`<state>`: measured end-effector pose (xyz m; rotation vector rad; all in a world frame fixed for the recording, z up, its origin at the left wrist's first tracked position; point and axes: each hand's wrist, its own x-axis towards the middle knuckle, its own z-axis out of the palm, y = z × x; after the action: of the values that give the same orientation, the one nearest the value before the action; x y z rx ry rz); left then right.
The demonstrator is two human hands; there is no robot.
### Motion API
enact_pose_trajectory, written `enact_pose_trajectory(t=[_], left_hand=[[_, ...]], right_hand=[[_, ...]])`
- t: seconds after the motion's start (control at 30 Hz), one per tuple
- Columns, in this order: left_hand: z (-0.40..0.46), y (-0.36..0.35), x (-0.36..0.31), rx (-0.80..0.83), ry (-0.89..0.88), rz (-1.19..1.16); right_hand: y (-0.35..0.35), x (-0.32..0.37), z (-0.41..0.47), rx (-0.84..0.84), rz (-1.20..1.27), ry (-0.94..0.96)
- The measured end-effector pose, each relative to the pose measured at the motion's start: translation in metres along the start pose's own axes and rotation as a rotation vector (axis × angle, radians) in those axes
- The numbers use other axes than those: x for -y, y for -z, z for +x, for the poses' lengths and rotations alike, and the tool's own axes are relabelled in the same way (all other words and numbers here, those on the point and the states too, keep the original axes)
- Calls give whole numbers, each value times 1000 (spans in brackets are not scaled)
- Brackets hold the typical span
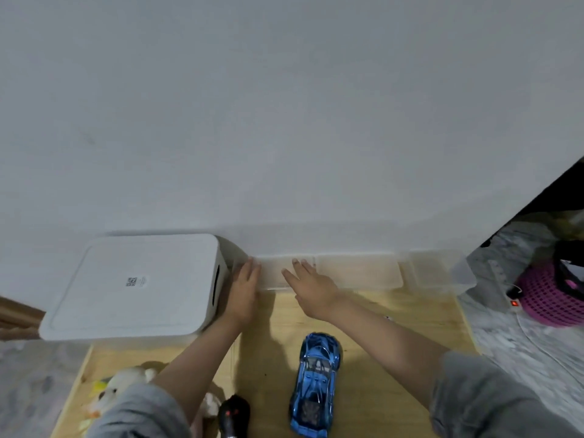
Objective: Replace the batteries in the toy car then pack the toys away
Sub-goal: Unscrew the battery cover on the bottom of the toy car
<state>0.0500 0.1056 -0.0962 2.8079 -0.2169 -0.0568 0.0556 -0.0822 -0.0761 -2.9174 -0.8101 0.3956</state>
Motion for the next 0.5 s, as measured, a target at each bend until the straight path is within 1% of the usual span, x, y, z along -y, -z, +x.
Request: enact_pose_trajectory(t=[0.1, 0.27, 0.4, 0.5], left_hand=[[6, -7, 2, -44, 3, -39], [8, -18, 3, -41, -38, 86], [9, -17, 1, 0, -48, 196], [10, -17, 1, 39, -50, 184]], right_hand=[[2, 10, 9, 22, -113, -18], [1, 18, 12, -1, -243, 5], [2, 25, 15, 34, -252, -35], [4, 25, 18, 88, -219, -58]])
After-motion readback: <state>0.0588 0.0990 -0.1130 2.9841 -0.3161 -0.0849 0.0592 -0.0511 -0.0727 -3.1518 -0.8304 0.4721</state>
